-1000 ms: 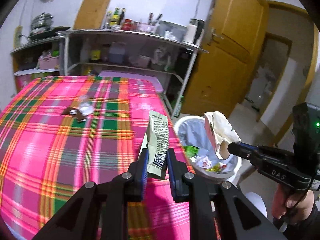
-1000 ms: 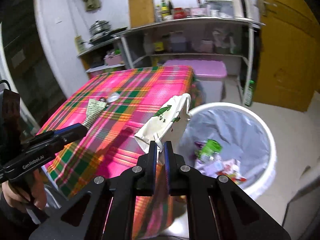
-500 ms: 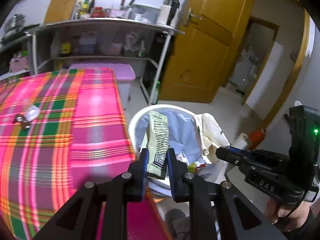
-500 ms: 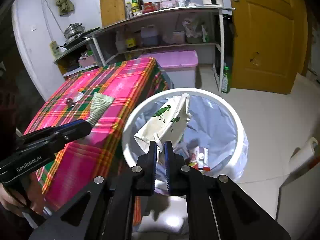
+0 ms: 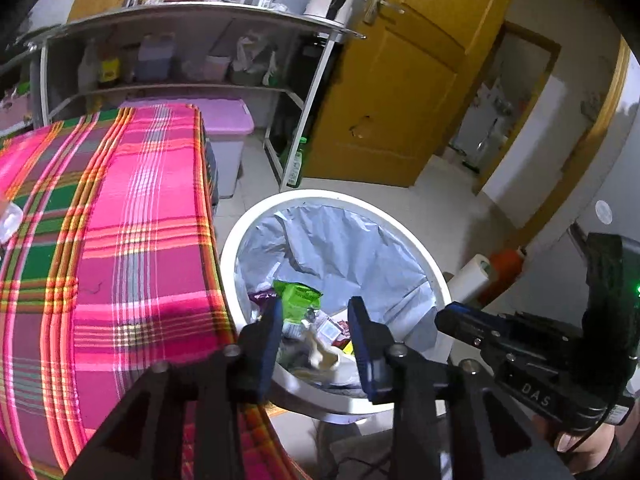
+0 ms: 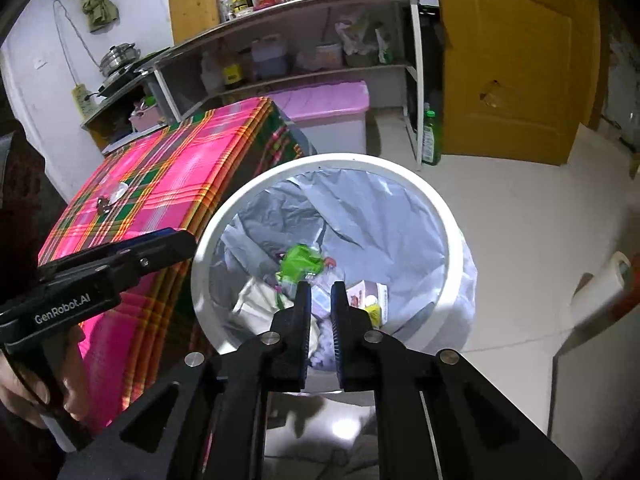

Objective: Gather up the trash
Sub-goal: 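Carry paper strip and white tissue over the bin and open both grippers, then move both grippers back over the table toward the brown wrapper and cup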

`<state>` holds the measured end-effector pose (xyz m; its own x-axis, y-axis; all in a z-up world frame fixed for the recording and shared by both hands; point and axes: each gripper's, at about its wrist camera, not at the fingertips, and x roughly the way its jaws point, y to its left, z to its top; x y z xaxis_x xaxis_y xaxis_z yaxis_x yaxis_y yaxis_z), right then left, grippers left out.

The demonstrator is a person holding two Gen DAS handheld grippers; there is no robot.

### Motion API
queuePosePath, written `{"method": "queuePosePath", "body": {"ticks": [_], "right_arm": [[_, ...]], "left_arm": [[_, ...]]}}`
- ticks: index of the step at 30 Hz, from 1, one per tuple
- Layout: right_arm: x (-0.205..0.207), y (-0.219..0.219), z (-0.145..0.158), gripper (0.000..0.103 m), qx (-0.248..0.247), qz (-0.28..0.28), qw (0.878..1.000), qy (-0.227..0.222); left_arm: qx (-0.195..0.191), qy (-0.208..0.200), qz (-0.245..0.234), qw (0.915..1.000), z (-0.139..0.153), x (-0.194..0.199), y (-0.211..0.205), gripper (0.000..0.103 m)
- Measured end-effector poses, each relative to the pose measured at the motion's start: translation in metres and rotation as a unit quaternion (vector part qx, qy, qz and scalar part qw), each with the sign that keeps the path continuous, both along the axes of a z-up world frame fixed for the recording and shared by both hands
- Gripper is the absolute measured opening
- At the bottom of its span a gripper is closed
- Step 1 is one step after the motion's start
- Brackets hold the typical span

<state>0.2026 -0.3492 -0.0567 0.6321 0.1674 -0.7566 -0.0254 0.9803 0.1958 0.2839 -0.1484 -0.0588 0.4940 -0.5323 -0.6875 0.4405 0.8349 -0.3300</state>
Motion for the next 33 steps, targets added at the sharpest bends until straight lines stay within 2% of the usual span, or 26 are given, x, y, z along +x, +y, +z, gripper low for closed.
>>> {"method": "queuePosePath", "body": {"ticks": [5, 13, 16, 18, 19, 25, 33], "right_arm": [[-0.004, 0.002, 0.007, 0.012, 0.008, 0.004, 1.000, -0.012], [-0.019, 0.022, 0.030, 0.013, 0.021, 0.037, 0.998, -0.051], [-0.023, 0.033, 0.038, 0.022, 0.026, 0.051, 0.997, -0.059], [-0.026, 0.041, 0.042, 0.034, 0.033, 0.060, 0.996, -0.064], [-0.029, 0.046, 0.045, 0.036, 0.035, 0.066, 0.995, -0.066], [-0.041, 0.080, 0.056, 0.036, 0.023, 0.101, 0.991, -0.082], [-0.055, 0.113, 0.059, 0.036, 0.006, 0.132, 0.987, -0.089]], "left_arm": [[-0.008, -0.007, 0.012, 0.9999, 0.006, -0.006, 0.014, 0.034], [0.005, -0.047, 0.045, 0.9978, 0.030, -0.030, 0.041, 0.034], [0.010, -0.059, 0.058, 0.9965, 0.037, -0.042, 0.054, 0.034], [0.013, -0.065, 0.065, 0.9957, 0.041, -0.049, 0.063, 0.034], [0.015, -0.068, 0.071, 0.9951, 0.043, -0.053, 0.067, 0.034], [0.038, -0.089, 0.108, 0.9895, 0.050, -0.078, 0.094, 0.034], [0.056, -0.098, 0.166, 0.9796, 0.055, -0.110, 0.137, 0.034]]}}
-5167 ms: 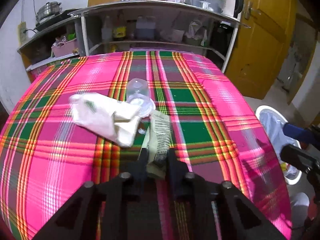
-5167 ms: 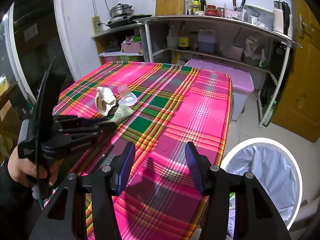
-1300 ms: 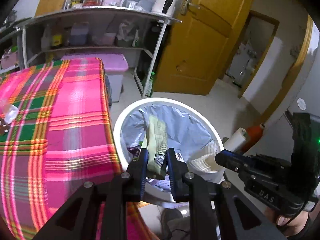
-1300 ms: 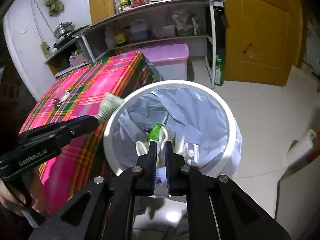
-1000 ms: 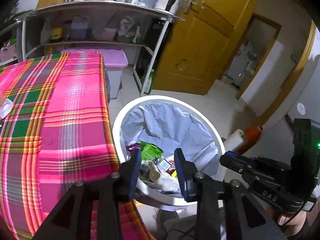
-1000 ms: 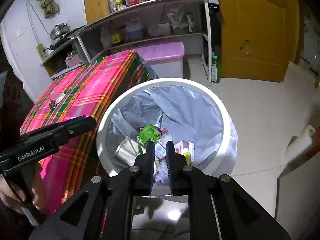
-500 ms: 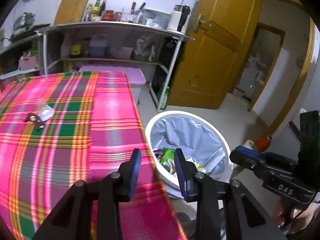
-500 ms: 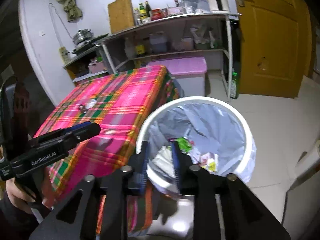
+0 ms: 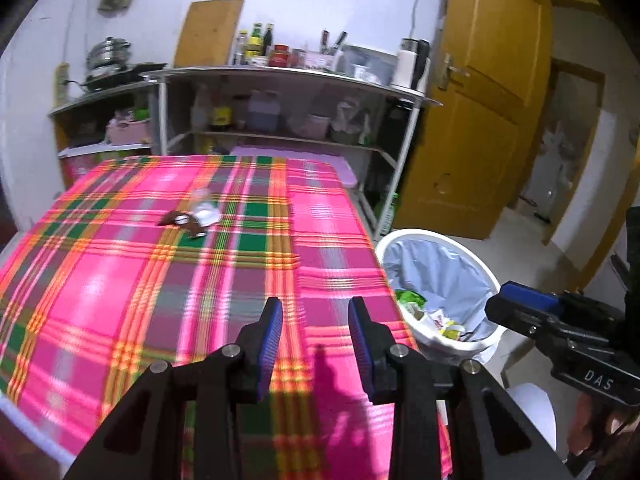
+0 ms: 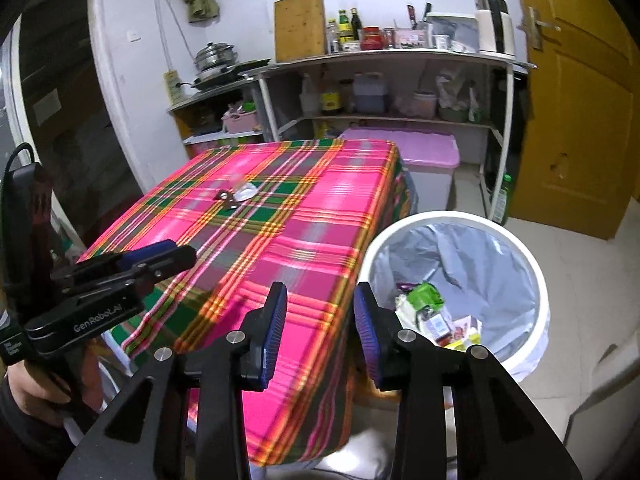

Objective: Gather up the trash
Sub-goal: 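Move both grippers back over the table toward the brown wrapper and cup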

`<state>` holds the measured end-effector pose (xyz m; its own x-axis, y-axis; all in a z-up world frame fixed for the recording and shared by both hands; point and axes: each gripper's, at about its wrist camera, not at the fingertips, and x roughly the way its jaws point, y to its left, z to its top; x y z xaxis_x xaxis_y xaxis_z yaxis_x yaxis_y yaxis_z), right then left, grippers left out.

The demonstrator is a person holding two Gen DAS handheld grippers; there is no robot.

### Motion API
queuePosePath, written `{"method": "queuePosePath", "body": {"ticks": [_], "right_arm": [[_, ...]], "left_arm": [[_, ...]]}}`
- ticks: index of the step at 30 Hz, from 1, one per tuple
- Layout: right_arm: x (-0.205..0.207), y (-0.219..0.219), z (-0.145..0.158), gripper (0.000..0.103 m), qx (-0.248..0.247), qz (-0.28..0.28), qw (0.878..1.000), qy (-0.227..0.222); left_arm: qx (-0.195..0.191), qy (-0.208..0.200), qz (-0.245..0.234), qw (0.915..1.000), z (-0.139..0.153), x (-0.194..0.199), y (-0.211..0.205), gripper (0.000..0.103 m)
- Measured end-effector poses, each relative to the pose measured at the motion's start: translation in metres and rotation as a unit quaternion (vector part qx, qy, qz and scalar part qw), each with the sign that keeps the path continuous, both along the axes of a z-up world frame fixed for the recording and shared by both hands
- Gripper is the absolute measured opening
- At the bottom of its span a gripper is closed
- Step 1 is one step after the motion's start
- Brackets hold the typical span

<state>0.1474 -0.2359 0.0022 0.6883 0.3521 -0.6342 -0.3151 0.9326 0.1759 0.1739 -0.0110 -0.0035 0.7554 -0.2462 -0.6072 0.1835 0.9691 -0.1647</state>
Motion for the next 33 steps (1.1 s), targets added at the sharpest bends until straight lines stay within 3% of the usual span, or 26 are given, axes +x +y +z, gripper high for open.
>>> {"method": "queuePosePath", "body": {"ticks": [17, 33], "right_arm": [[-0.006, 0.047, 0.006, 0.036, -0.016, 0.029, 0.999, -0.006], [0.028, 0.078, 0.004, 0.036, -0.034, 0.055, 0.998, -0.008]], "left_arm": [[0.003, -0.014, 0.040, 0.9991, 0.014, -0.025, 0.049, 0.034], [0.011, -0.002, 0.054, 0.9985, 0.001, 0.022, 0.069, 0.034]]}}
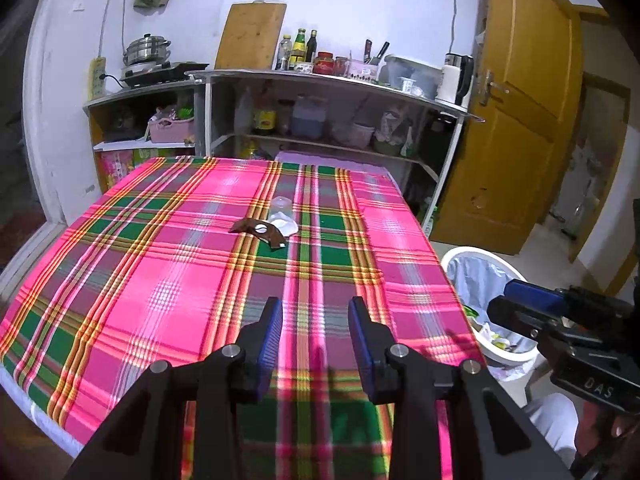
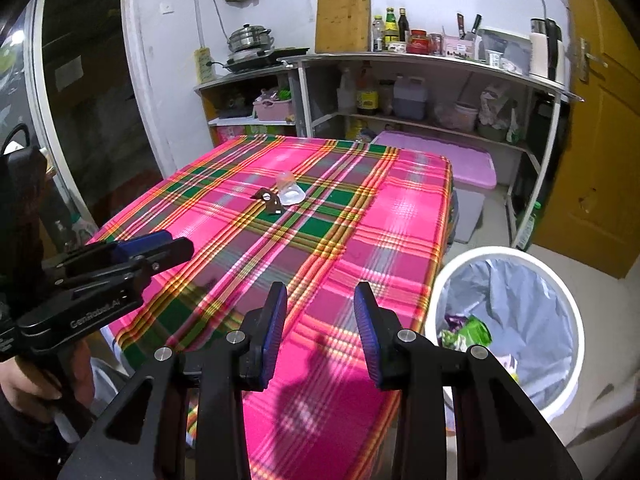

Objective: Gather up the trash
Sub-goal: 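Move both grippers back over the table toward the brown wrapper and cup, then grasp the brown wrapper with left gripper while right reaches toward the clear cup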

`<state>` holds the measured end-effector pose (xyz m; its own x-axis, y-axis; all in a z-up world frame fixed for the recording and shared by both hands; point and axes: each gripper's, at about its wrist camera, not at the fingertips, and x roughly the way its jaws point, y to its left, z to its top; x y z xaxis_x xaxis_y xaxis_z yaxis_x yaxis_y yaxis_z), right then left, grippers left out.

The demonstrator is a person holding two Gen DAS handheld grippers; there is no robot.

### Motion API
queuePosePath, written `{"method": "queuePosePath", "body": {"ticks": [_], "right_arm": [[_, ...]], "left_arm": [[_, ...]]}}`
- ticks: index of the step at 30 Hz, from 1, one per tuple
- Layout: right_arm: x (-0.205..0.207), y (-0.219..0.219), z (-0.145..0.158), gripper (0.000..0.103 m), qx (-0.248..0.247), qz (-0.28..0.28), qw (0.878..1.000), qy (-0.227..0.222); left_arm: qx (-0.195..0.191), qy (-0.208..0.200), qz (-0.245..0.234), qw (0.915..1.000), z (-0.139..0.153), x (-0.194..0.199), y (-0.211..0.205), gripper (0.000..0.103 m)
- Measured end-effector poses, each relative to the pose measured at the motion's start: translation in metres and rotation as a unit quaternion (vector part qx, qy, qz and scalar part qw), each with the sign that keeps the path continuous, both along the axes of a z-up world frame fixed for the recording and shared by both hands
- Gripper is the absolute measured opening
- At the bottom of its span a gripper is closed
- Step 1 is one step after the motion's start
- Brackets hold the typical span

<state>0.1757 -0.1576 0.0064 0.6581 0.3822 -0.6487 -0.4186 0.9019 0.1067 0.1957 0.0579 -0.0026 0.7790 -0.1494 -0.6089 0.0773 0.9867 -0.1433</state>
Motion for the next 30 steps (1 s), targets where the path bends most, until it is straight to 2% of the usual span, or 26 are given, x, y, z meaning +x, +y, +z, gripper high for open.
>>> {"method": "queuePosePath", "body": {"ticks": [7, 11, 15, 25, 30], "right_arm": [[0.034, 0.017, -0.007, 0.036, -0.009, 0.019, 1.000, 0.009], [0.056, 0.026, -0.012, 0.048, -0.013, 0.030, 0.999, 0.015], [0.073, 0.032, -0.017, 0.048, -0.017, 0.038, 0.999, 0.019], [0.102, 0.040, -0.028, 0.048, -0.016, 0.042, 0.999, 0.027], [0.109, 0.041, -0.031, 0.048, -0.014, 0.042, 0.999, 0.029]], "left_arm": [[-0.001, 0.016, 0.013, 0.9998, -0.013, 0.041, 0.016, 0.037], [-0.008, 0.026, 0.016, 0.9995, -0.022, 0.068, 0.026, 0.039], [-0.018, 0.044, 0.024, 0.9986, -0.034, 0.099, 0.036, 0.040], [-0.073, 0.080, 0.046, 0.9930, -0.054, 0.167, 0.051, 0.040], [-0.101, 0.096, 0.081, 0.9869, -0.068, 0.193, 0.063, 0.040]]}}
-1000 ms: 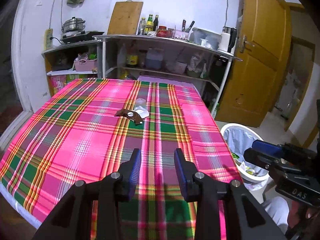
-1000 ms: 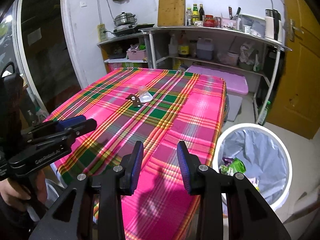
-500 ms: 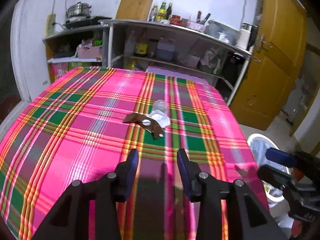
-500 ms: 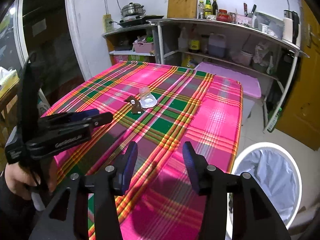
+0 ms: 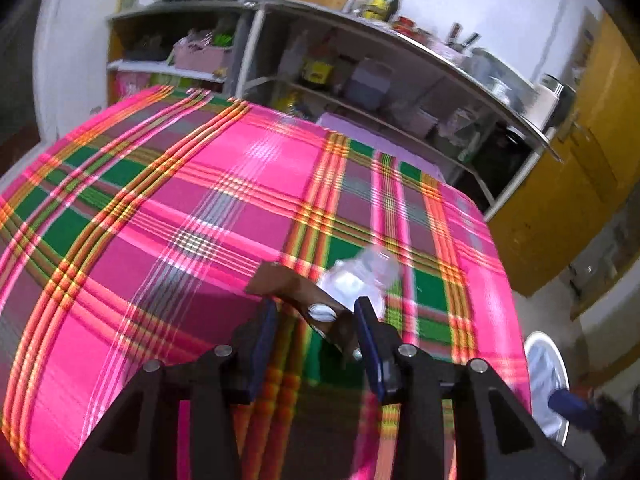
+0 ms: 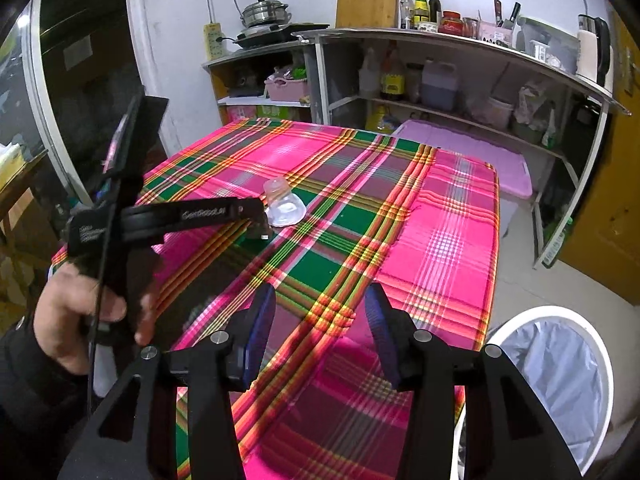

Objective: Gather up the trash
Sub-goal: 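Grasp the brown wrapper with left gripper while right reaches toward the clear cup, then grasp the clear plastic cup with the right gripper and lift it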

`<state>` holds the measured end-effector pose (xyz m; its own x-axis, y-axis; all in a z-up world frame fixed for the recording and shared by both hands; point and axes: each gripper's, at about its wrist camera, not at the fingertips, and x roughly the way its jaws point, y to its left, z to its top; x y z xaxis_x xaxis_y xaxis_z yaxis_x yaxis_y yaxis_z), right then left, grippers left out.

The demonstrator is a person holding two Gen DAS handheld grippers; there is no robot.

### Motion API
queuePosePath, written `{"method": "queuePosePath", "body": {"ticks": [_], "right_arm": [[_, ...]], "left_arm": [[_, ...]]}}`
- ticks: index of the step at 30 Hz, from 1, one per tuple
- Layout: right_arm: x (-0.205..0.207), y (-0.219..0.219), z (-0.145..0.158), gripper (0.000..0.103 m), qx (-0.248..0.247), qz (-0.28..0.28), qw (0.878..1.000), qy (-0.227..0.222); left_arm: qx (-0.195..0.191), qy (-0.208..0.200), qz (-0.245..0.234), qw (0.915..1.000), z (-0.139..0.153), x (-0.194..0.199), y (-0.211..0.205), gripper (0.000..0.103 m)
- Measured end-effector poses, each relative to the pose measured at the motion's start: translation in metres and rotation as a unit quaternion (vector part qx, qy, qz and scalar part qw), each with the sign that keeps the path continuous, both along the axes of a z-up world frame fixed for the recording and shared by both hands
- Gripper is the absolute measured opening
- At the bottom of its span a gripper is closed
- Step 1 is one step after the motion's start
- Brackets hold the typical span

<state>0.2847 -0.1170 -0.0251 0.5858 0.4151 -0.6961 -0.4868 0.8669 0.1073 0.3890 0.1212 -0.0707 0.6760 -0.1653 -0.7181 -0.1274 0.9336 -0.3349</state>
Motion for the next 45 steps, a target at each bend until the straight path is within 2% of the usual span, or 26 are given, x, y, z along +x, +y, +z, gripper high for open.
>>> {"method": "queuePosePath", "body": {"ticks": [4, 10, 12, 18, 27, 36, 45], "right_arm": [[0.004, 0.001, -0.002, 0.048, -0.001, -0.002, 1.000, 0.003], [0.007, -0.001, -0.002, 0.048, 0.003, -0.009, 1.000, 0.006], [0.007, -0.002, -0.001, 0.048, 0.004, -0.011, 1.000, 0.006], [0.007, -0.001, 0.006, 0.048, 0.003, -0.012, 1.000, 0.001], [0.029, 0.019, 0.012, 0.048, 0.001, 0.013, 1.000, -0.003], [0.068, 0.058, -0.005, 0.048, -0.022, 0.037, 0.999, 0.014], [0.102, 0.098, -0.024, 0.048, -0.042, 0.056, 0.997, 0.026]], "left_arm": [[-0.011, 0.002, 0.005, 0.9999, -0.005, 0.010, 0.002, 0.040], [0.043, 0.006, -0.019, 0.9989, -0.005, 0.017, -0.016, 0.039], [0.054, 0.008, -0.025, 0.9982, -0.004, 0.018, -0.018, 0.031], [0.052, 0.005, -0.041, 0.9978, -0.002, 0.003, -0.017, 0.025], [0.032, -0.041, -0.054, 0.9972, 0.015, -0.053, 0.001, 0.025], [0.024, -0.060, -0.049, 0.9967, 0.024, -0.082, 0.020, 0.025], [0.015, -0.063, -0.047, 0.9968, 0.021, -0.086, 0.030, 0.025]]}}
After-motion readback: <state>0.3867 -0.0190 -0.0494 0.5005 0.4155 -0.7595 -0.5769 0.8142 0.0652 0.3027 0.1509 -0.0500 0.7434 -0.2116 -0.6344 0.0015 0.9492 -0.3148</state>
